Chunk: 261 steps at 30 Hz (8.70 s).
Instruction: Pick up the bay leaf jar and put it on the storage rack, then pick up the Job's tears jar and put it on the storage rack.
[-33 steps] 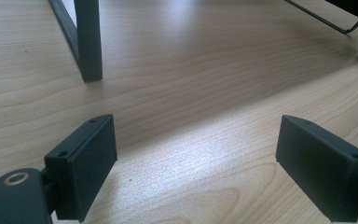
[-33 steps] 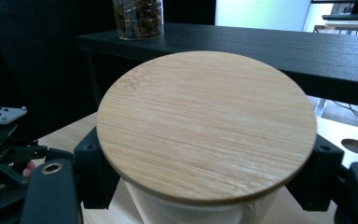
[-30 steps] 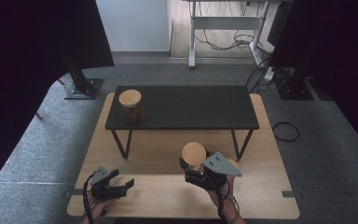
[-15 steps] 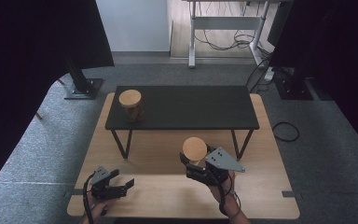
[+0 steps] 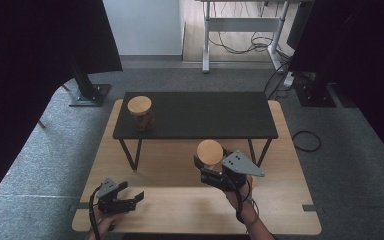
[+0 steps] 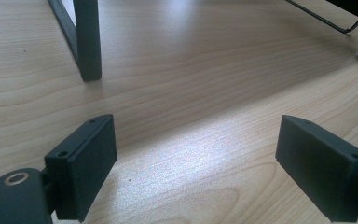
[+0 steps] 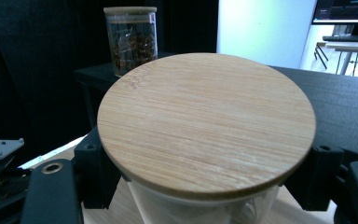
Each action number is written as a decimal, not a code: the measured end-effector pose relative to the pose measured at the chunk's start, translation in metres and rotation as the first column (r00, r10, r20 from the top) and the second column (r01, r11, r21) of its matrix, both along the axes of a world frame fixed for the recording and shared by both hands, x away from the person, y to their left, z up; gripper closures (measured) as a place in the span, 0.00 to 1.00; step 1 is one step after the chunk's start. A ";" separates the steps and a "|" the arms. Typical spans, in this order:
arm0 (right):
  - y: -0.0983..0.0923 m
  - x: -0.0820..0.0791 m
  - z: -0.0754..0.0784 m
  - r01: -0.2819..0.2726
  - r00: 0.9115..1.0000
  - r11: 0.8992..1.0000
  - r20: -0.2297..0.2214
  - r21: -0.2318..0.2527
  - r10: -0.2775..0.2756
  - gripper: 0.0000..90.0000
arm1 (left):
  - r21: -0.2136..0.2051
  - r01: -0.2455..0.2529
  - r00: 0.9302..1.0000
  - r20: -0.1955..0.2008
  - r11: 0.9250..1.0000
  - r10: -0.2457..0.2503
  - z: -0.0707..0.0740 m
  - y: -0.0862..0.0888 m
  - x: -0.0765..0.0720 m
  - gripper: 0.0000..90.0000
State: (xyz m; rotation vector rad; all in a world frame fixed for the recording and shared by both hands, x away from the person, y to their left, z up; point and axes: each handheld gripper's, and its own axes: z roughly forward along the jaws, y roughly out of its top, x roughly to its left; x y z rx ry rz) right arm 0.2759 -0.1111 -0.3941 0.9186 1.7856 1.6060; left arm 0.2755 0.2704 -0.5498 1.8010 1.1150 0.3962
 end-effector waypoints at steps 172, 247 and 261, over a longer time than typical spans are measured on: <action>0.002 0.067 0.032 -0.042 0.999 0.999 0.000 0.010 0.042 0.13 | 0.037 0.039 0.999 0.006 0.999 -0.039 0.000 -0.004 0.004 0.12; -0.060 -0.043 -0.107 -0.129 0.980 0.992 -0.152 -0.007 0.127 0.12 | 0.071 0.025 1.000 0.012 0.997 -0.026 0.001 -0.007 0.003 0.12; -0.099 -0.047 -0.113 -0.201 0.966 0.978 -0.178 -0.052 0.189 0.12 | 0.082 0.032 0.999 0.013 0.996 -0.033 0.001 -0.008 0.002 0.12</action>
